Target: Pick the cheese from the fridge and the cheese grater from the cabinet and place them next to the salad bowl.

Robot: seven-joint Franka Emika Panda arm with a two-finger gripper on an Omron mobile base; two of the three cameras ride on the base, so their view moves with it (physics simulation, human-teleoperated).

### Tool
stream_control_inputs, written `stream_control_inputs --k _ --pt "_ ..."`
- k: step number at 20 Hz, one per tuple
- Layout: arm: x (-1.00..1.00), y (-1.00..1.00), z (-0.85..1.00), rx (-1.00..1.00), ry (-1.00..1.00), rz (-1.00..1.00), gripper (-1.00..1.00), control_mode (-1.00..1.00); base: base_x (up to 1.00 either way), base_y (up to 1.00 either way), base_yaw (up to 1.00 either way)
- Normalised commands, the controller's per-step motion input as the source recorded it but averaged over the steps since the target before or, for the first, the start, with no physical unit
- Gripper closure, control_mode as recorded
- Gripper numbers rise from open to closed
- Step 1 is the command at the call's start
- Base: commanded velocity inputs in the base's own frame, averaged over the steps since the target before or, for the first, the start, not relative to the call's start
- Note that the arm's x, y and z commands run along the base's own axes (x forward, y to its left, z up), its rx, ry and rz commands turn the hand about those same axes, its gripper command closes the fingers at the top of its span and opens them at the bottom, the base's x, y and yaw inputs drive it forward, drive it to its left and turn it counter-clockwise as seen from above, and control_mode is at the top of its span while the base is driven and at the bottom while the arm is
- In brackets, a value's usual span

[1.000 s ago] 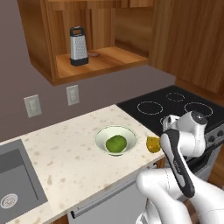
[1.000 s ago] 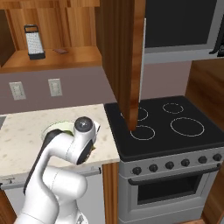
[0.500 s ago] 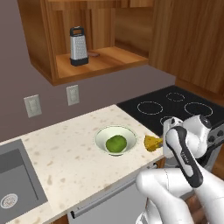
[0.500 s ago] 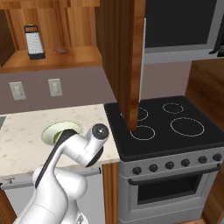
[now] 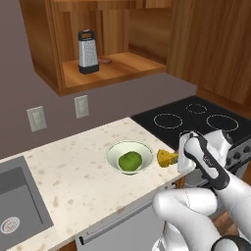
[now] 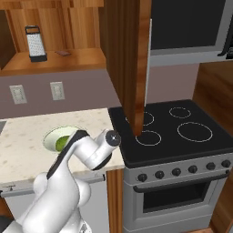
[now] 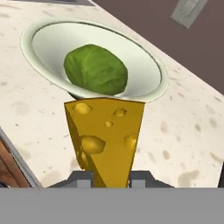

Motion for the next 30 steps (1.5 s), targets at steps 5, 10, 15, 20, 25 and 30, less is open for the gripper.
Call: stream_control_inputs --k 5,10,15,20,25,30 --pt "0.18 0.08 -0.33 0.05 0.11 0.0 1.0 -1.0 0.0 0.0 0.0" --pt "0.17 0.02 -0.33 0.0 0.06 0.0 1.0 -1.0 0.0 0.0 0.0" --pt "0.1 0.02 -0.37 0.0 0.0 0.0 1.0 -1.0 0.0 0.0 0.0" --pt "0.14 0.04 -0.35 0.0 0.0 0.0 1.0 -1.0 0.0 0.0 0.0" --pt "0.25 0.15 -0.18 0.0 0.0 0.0 1.0 -1.0 0.0 0.0 0.0" --pt "0.19 0.21 -0.11 0.0 0.0 0.0 1.0 -1.0 0.0 0.0 0.0"
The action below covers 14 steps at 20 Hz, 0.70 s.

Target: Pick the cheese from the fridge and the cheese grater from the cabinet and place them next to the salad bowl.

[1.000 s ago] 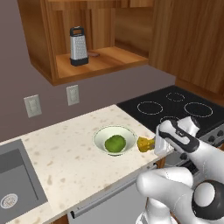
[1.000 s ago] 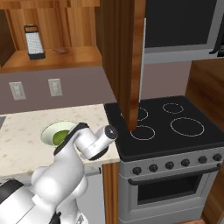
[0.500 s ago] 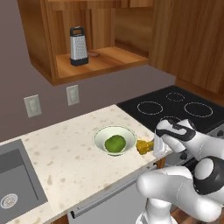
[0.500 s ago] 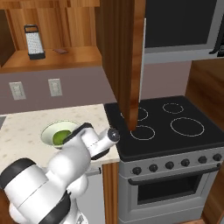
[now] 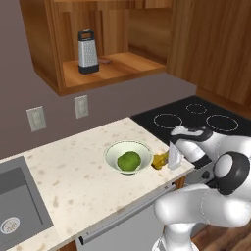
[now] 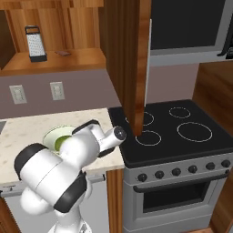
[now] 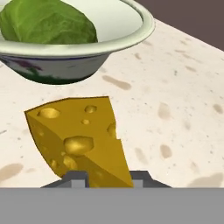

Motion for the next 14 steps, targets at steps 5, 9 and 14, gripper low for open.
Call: stream_control_inputs --k 5,9,14 --pt "0.0 0.29 -0.21 0.0 0.0 0.0 -1.0 -1.0 0.0 0.0 0.0" --pt "0.0 0.01 -0.15 0.0 -0.01 0.0 -1.0 -1.0 0.0 0.0 0.0" --pt "0.0 -0.12 -0.04 0.0 -0.06 0.0 -1.0 -1.0 0.0 0.0 0.0"
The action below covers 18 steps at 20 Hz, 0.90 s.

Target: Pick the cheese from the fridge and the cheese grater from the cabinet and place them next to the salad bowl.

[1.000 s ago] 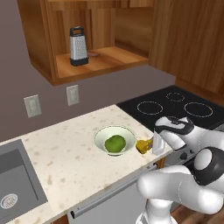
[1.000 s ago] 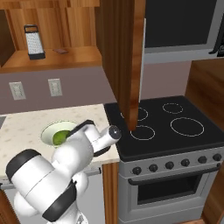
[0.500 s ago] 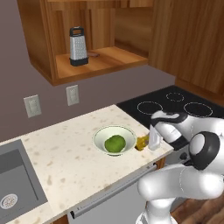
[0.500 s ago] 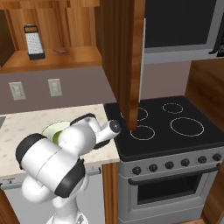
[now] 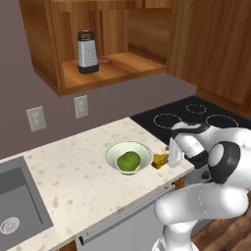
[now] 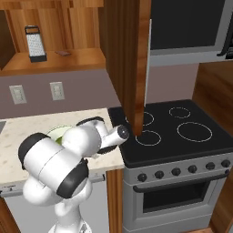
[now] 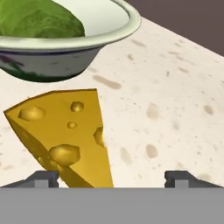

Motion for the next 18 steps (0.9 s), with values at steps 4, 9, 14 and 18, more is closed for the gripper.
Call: stream_control_inputs --k 4,9,14,18 --pt "-0.08 -0.23 0.16 0.07 -0.02 0.0 -1.0 -1.0 0.0 0.0 0.0" --pt "-0.28 -0.29 0.37 0.13 0.0 0.0 -1.0 -1.0 0.0 0.0 0.0" --pt "-0.3 -0.02 0.67 0.11 -0.02 0.0 -1.0 -1.0 0.0 0.0 0.0" --pt "-0.54 0.22 0.59 0.08 -0.01 -0.01 -1.0 -1.0 0.0 0.0 0.0"
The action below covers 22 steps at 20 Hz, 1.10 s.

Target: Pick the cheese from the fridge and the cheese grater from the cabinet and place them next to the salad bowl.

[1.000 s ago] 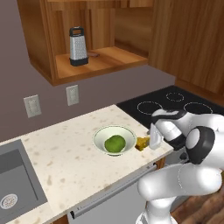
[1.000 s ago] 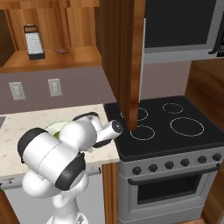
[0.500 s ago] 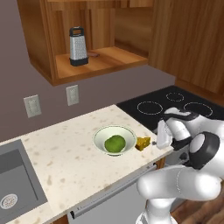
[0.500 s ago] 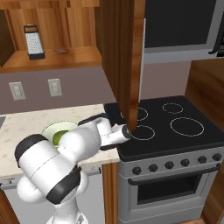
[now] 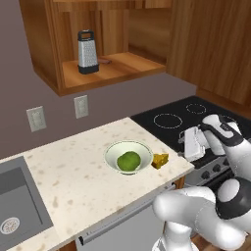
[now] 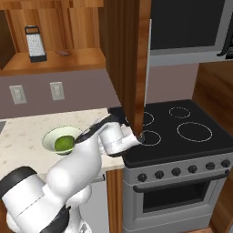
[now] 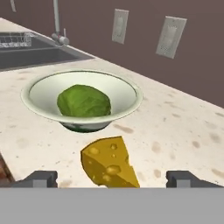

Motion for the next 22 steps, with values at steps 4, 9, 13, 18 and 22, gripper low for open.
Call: stream_control_inputs --k 4,9,13,18,22 --pt "-0.54 0.32 0.33 0.0 0.0 -0.08 -1.0 -1.0 0.0 0.0 0.0" --pt "-0.55 0.46 0.19 0.0 0.0 -0.1 -1.0 -1.0 0.0 0.0 0.0" --pt "-0.53 0.55 0.13 0.0 0.0 -0.1 -1.0 -1.0 0.0 0.0 0.0" --pt "-0.64 0.37 0.62 0.0 0.0 -0.16 -1.0 -1.0 0.0 0.0 0.0" --pt "-0.66 0.28 0.66 0.0 0.0 -0.18 -1.0 -1.0 0.0 0.0 0.0"
